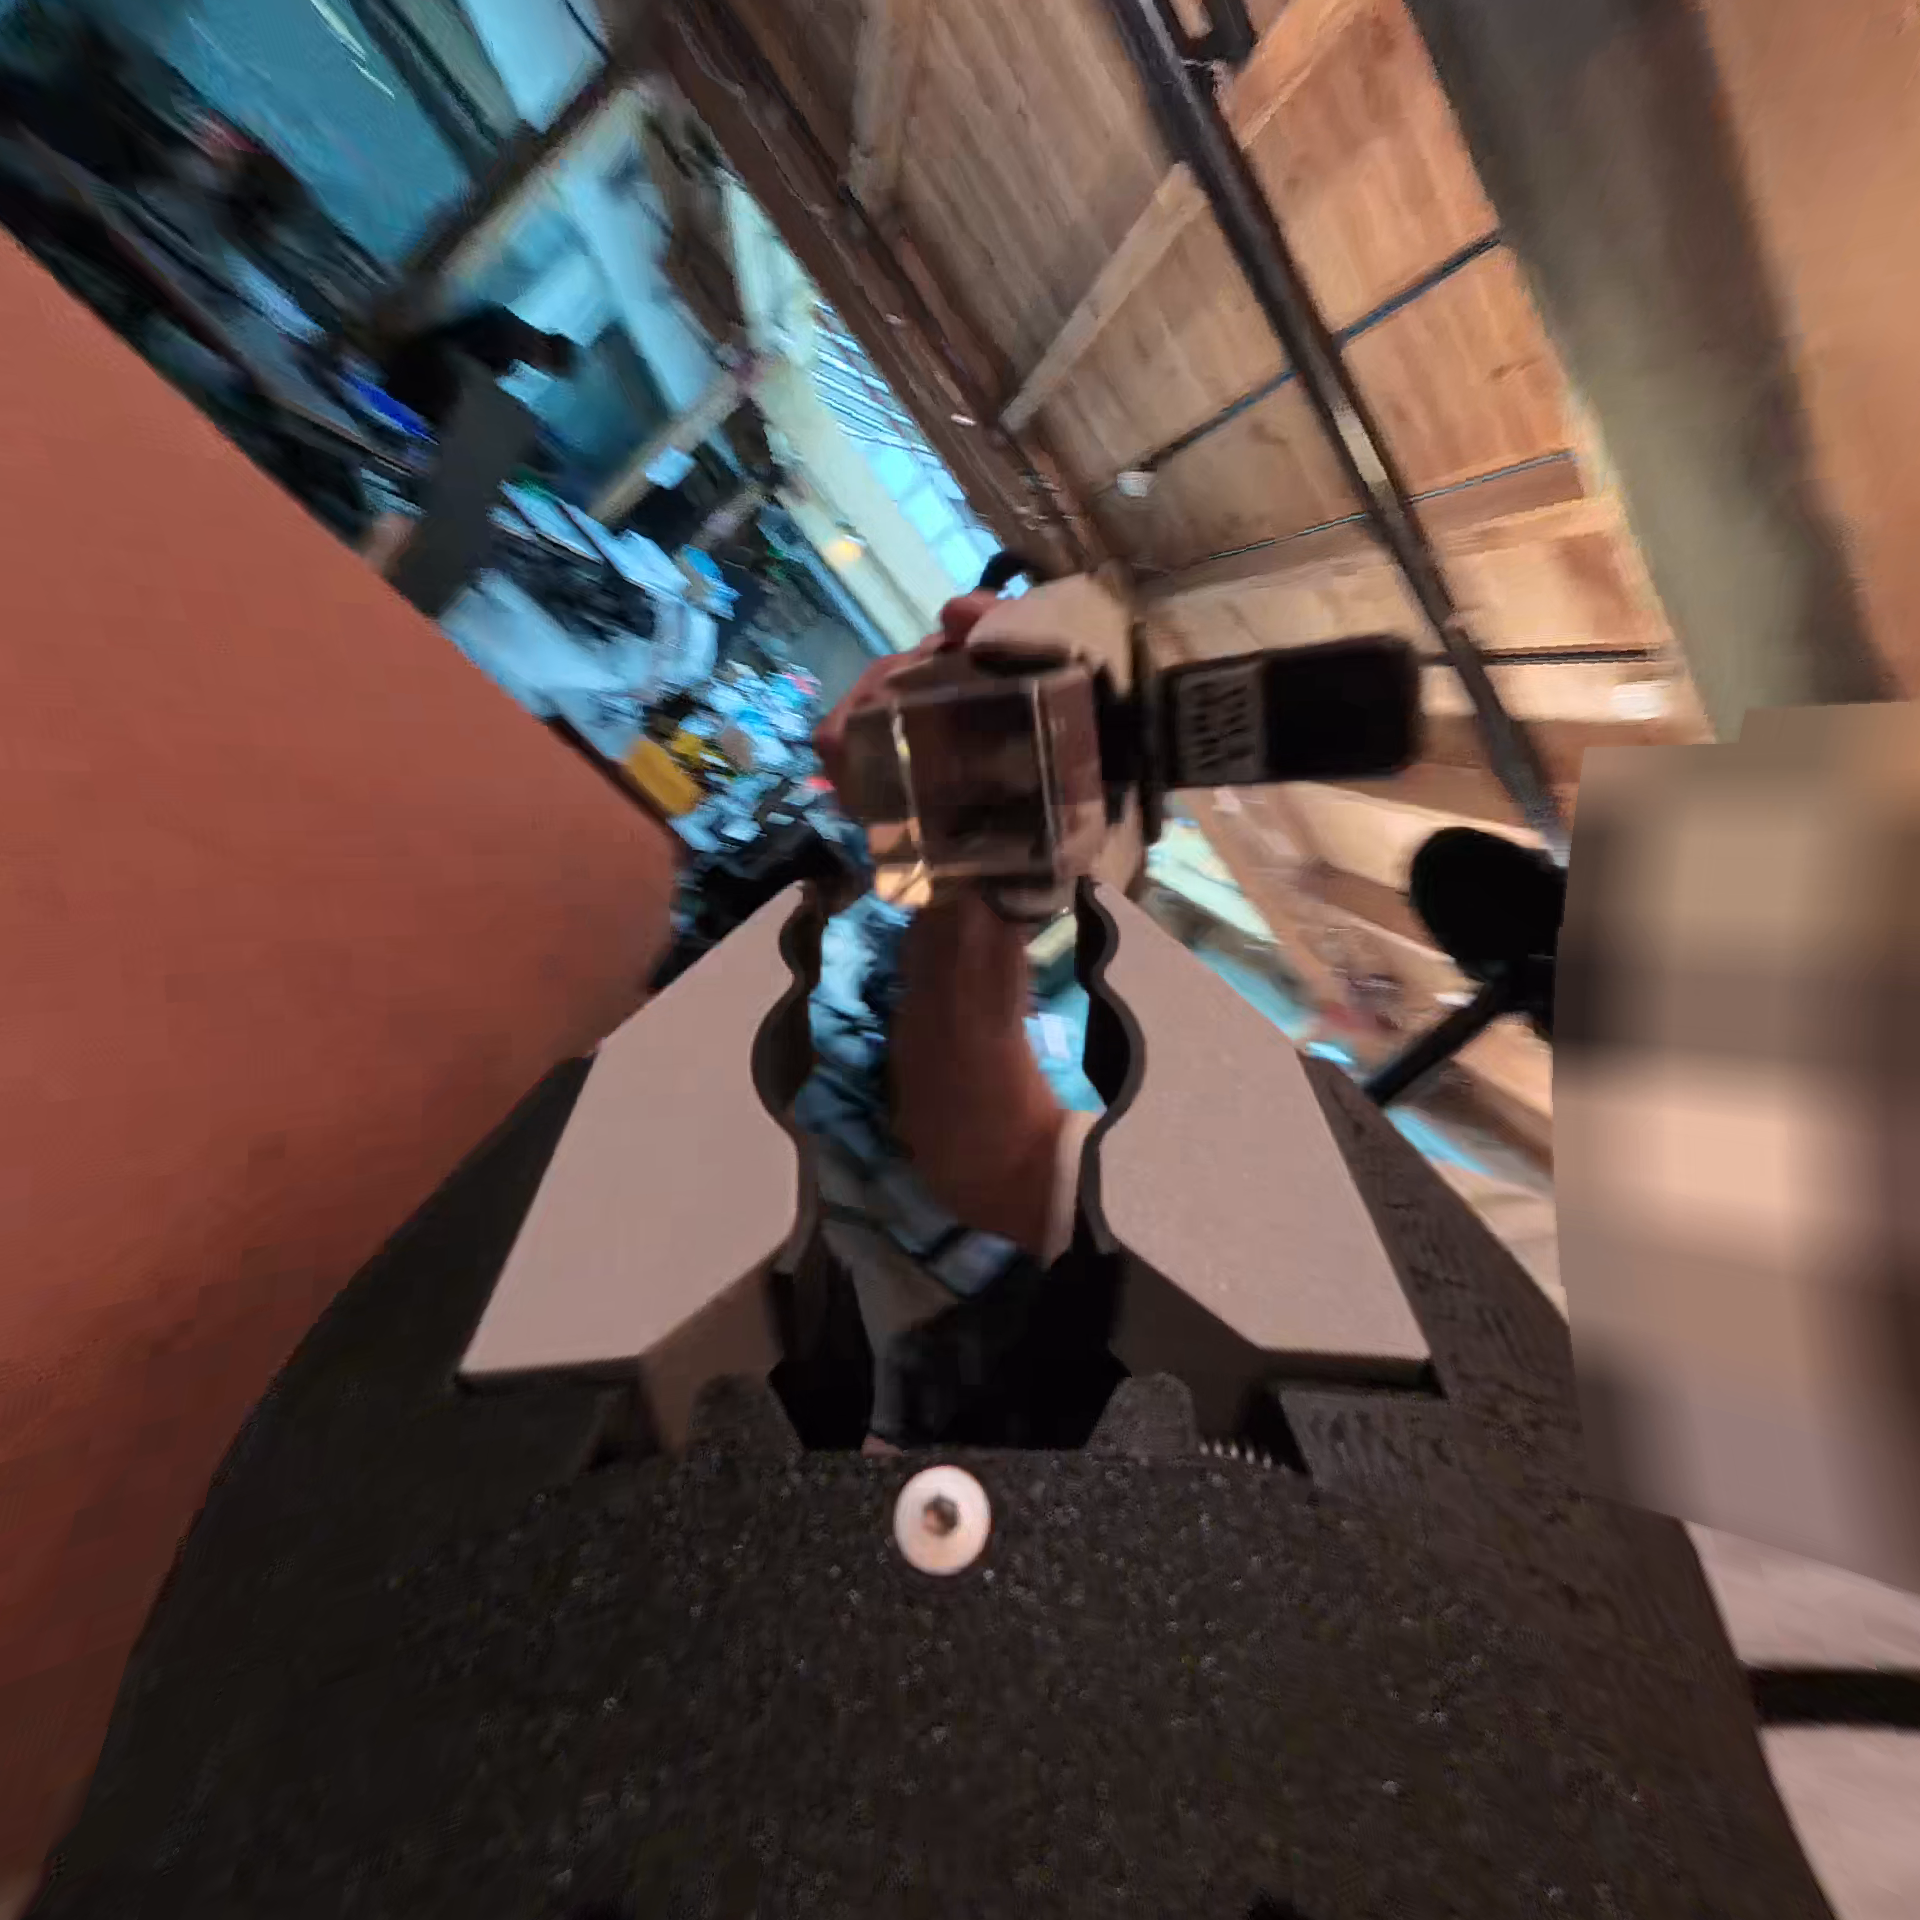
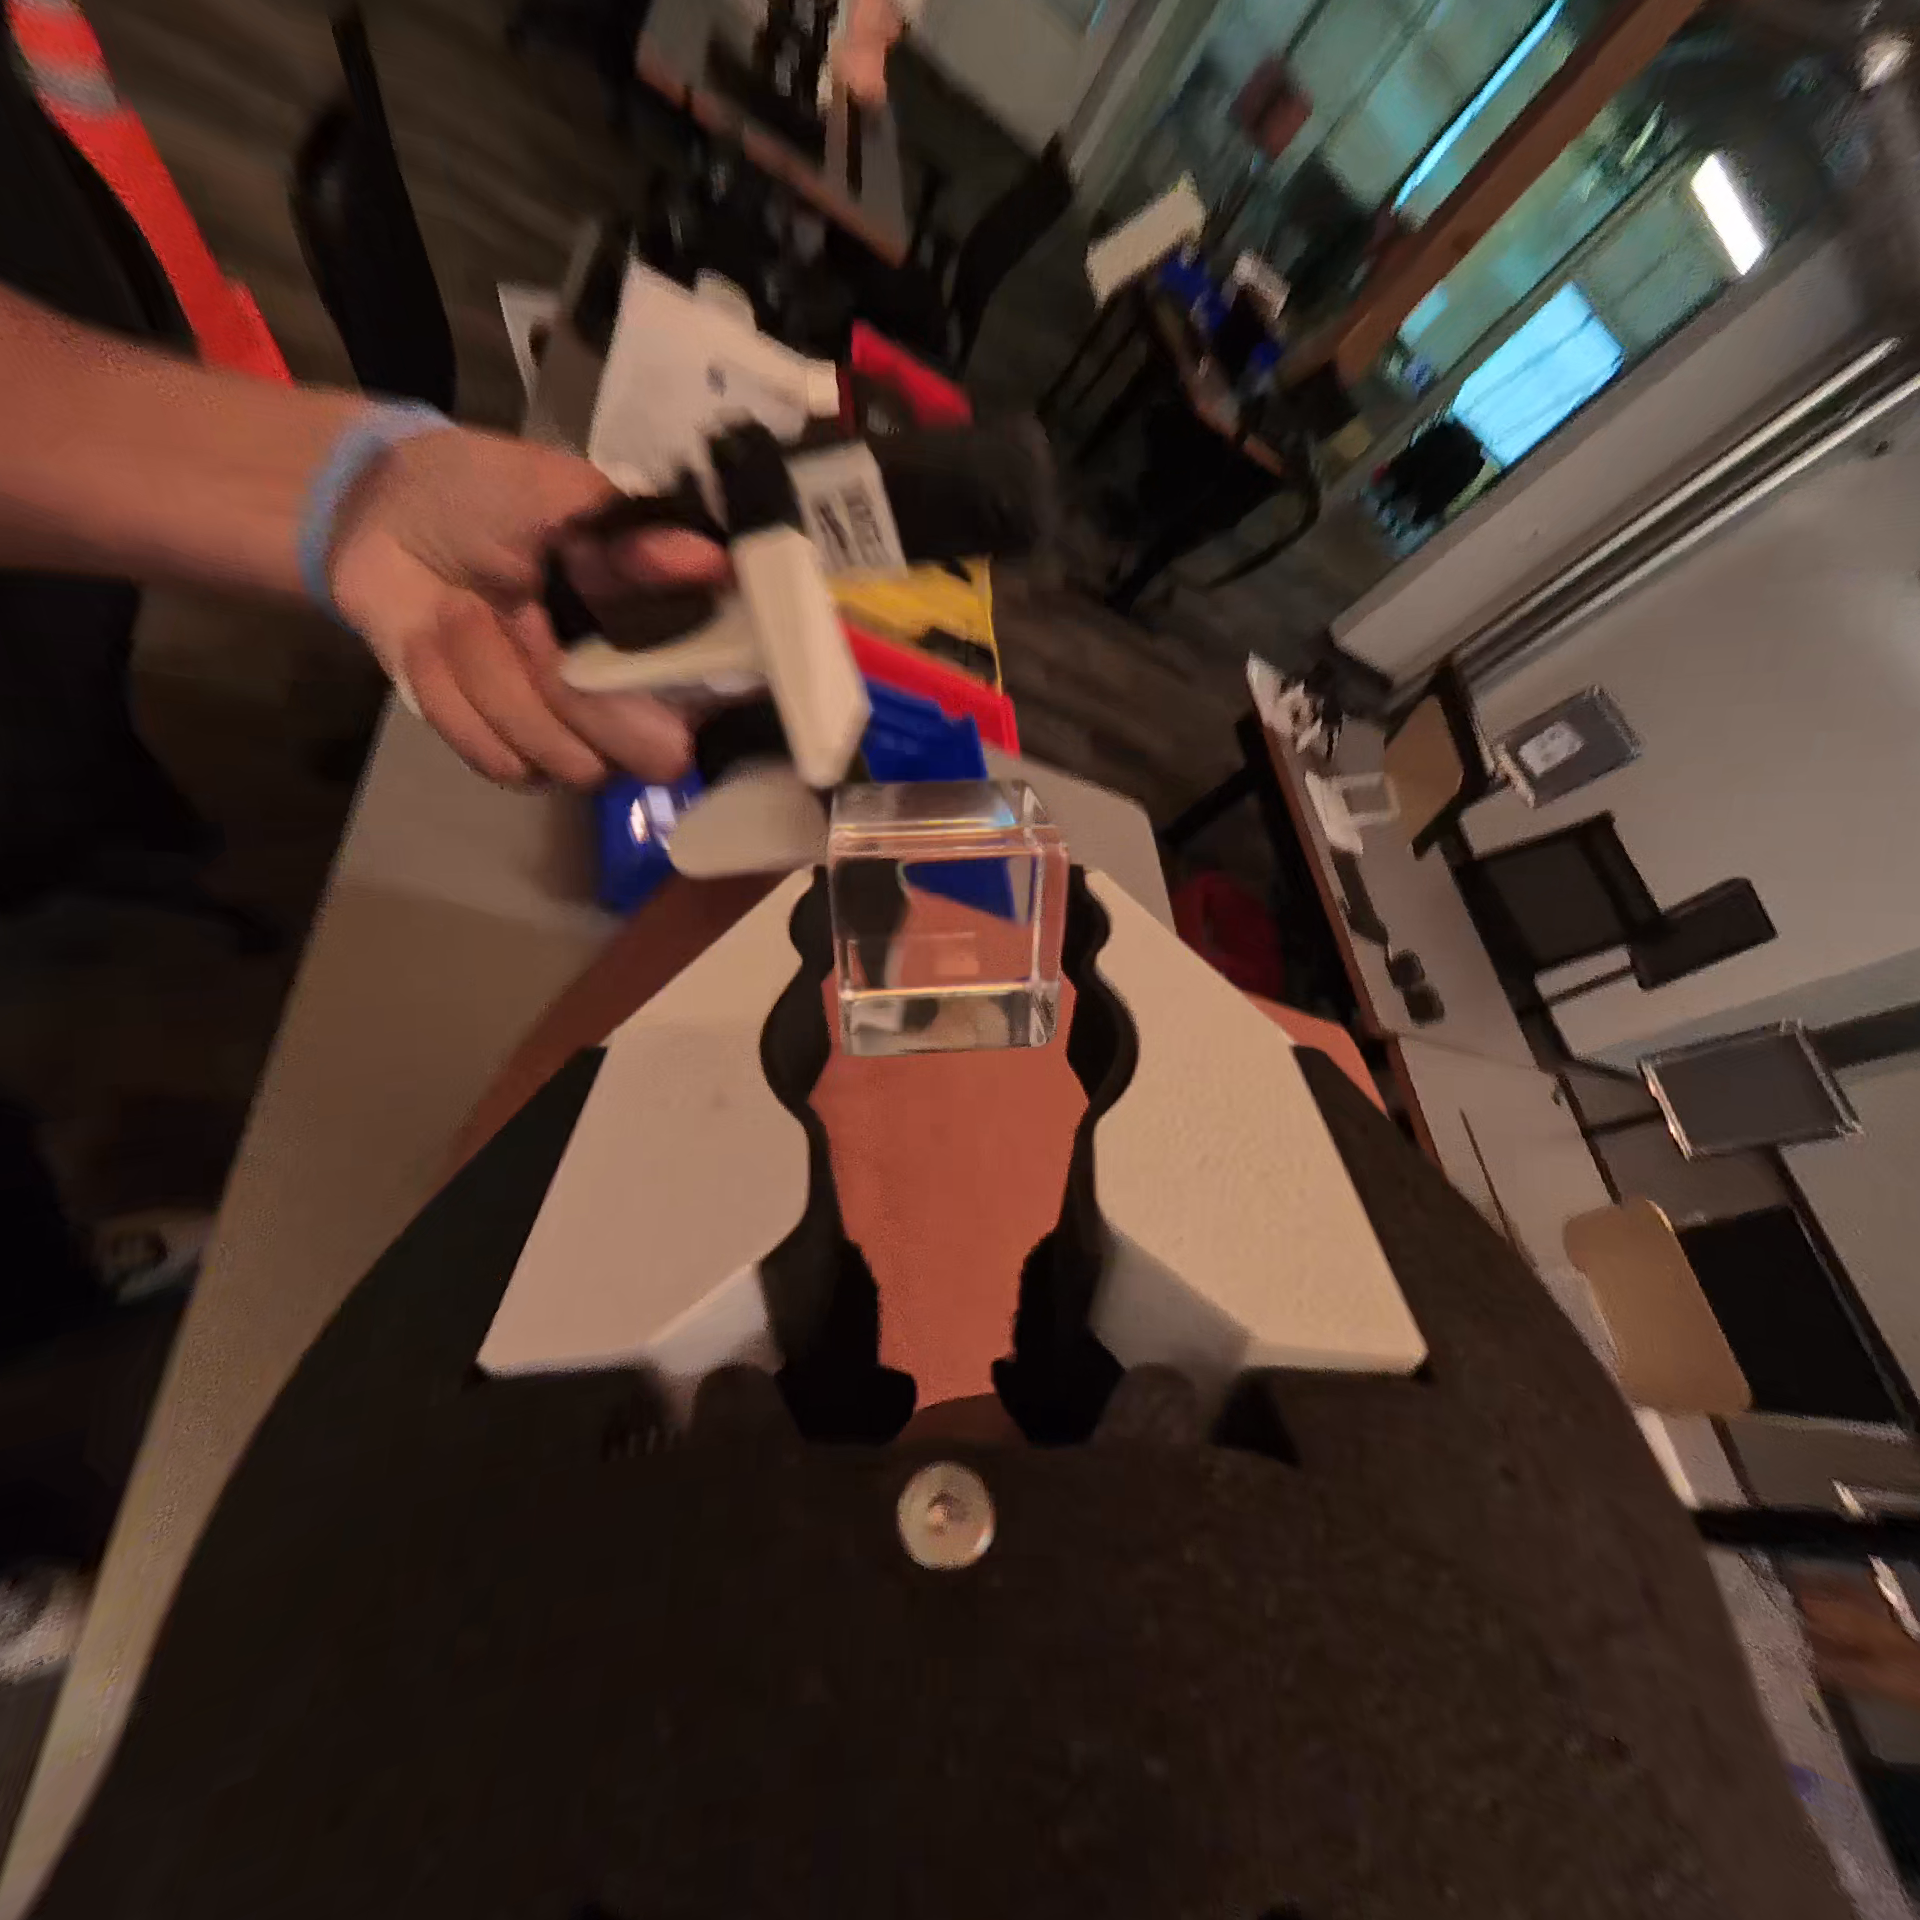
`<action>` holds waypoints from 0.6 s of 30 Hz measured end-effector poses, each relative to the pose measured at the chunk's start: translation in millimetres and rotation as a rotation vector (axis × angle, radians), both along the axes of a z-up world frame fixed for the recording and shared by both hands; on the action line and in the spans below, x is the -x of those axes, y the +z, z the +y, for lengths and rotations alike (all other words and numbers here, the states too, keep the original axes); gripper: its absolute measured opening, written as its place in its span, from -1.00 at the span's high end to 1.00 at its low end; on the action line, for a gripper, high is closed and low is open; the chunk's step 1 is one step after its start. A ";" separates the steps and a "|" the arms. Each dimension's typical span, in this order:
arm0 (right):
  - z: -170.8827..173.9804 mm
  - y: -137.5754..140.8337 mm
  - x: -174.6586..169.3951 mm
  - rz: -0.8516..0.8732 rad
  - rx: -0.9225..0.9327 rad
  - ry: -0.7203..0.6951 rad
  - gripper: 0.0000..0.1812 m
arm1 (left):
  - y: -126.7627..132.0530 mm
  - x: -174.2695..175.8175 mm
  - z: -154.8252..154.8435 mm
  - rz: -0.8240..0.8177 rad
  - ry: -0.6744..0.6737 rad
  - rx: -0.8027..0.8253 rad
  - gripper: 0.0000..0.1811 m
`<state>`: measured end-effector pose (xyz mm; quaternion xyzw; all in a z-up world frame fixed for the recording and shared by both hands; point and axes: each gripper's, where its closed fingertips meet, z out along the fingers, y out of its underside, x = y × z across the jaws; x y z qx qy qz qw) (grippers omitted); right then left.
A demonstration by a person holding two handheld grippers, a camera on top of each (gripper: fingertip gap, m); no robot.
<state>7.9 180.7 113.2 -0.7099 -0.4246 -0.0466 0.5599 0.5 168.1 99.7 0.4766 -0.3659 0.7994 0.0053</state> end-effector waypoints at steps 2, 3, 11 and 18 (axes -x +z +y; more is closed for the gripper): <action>20.9 -5.4 -33.6 -0.106 0.190 -0.065 0.52 | -11.0 16.4 25.5 -0.005 0.181 -0.110 0.39; 33.3 -10.5 -52.3 -0.156 0.292 -0.108 0.52 | -14.3 31.1 29.3 -0.024 0.226 -0.137 0.40; 108.3 -82.0 -128.3 -0.428 0.982 -0.290 0.52 | -83.1 122.2 0.1 0.019 0.320 -0.070 0.41; 136.4 -113.8 -140.6 -0.417 1.115 -0.330 0.53 | -129.0 170.6 -8.9 0.125 0.411 -0.102 0.41</action>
